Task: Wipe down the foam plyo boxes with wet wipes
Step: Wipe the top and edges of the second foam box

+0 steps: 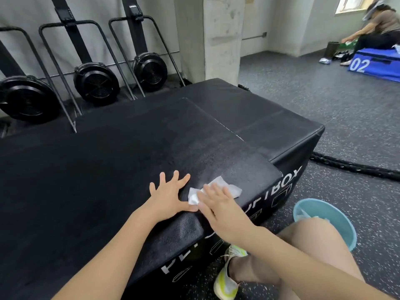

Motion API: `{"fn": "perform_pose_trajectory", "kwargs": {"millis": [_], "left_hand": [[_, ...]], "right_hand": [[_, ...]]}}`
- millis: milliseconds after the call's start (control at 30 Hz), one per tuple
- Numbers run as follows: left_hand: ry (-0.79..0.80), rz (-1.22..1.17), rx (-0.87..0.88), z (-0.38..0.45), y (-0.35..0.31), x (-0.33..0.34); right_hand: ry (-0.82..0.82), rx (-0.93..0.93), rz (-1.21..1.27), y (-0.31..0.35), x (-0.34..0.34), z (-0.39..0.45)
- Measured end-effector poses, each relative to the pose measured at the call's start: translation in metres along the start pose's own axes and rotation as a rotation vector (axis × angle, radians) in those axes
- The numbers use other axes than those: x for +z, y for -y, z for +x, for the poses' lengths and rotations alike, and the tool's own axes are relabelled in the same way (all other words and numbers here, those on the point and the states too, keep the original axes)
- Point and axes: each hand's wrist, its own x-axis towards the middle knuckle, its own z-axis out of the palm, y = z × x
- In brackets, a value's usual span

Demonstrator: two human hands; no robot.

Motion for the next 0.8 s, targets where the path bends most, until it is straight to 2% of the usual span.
{"fn": "perform_pose_trajectory", "kwargs": {"millis": [100,200,267,333,400,467,600,667,800], "left_hand": [[0.014,-0.049,0.005,-0.001,-0.001,-0.001],[0.025,-0.086,-0.006,-0.001,0.000,-0.003],[0.024,-0.117,-0.025,-0.002,0.000,-0.002],[0.026,-0.106,-0.031,-0.001,0.000,-0.002],[0.029,-0.078,-0.027,-0.002,-0.002,-0.002],[0.027,-0.078,-0.030,-0.001,0.000,-0.001],[0.027,-0.097,-0.028,-0.001,-0.001,0.001],[0.024,-0.092,-0.033,0.000,-0.001,0.000],[0.035,-0.123,-0.036,-0.002,-0.004,0.000]], "right_hand": [[0.152,-0.056,-0.099,-0.014,-0.010,0.035],[0.144,0.064,-0.315,-0.067,-0.028,0.078],[0.161,0.195,-0.333,-0.100,-0.039,0.090],[0.118,0.205,-0.308,-0.114,-0.041,0.086],[0.078,0.125,-0.276,-0.100,-0.037,0.066],[0.115,-0.060,-0.265,-0.070,-0.032,0.046],[0.196,-0.143,-0.138,-0.038,-0.033,0.046],[0.228,-0.145,-0.177,-0.048,-0.025,0.079],[0.243,0.008,-0.304,-0.080,-0.006,0.169]]}}
